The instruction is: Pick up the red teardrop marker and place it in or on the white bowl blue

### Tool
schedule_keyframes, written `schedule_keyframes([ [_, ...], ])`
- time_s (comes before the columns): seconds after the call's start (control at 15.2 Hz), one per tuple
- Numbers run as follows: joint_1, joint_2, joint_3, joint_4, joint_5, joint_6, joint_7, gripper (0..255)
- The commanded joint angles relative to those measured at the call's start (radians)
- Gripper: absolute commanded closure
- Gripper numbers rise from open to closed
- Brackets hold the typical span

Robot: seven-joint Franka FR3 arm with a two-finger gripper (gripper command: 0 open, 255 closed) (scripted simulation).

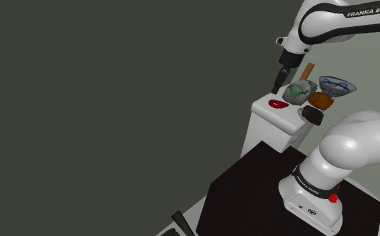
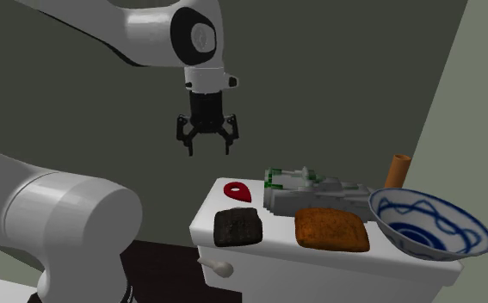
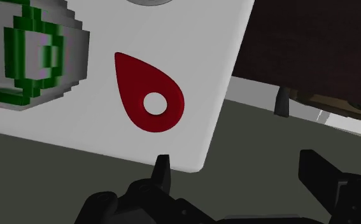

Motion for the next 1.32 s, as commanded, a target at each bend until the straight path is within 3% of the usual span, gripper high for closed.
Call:
schedule_keyframes([
  [0.0,-0.011,0.028,-0.033,-0.018,-0.027,0.048,-0.035,0],
  [0.33,-0.038,0.157,-0.146,-0.029,-0.097,0.196,-0.145,0],
  [0.86,-0.037,0.236,-0.187,-0.09,-0.116,0.336,-0.153,0],
  [1.25,-0.037,0.236,-0.187,-0.09,-0.116,0.336,-0.153,0],
])
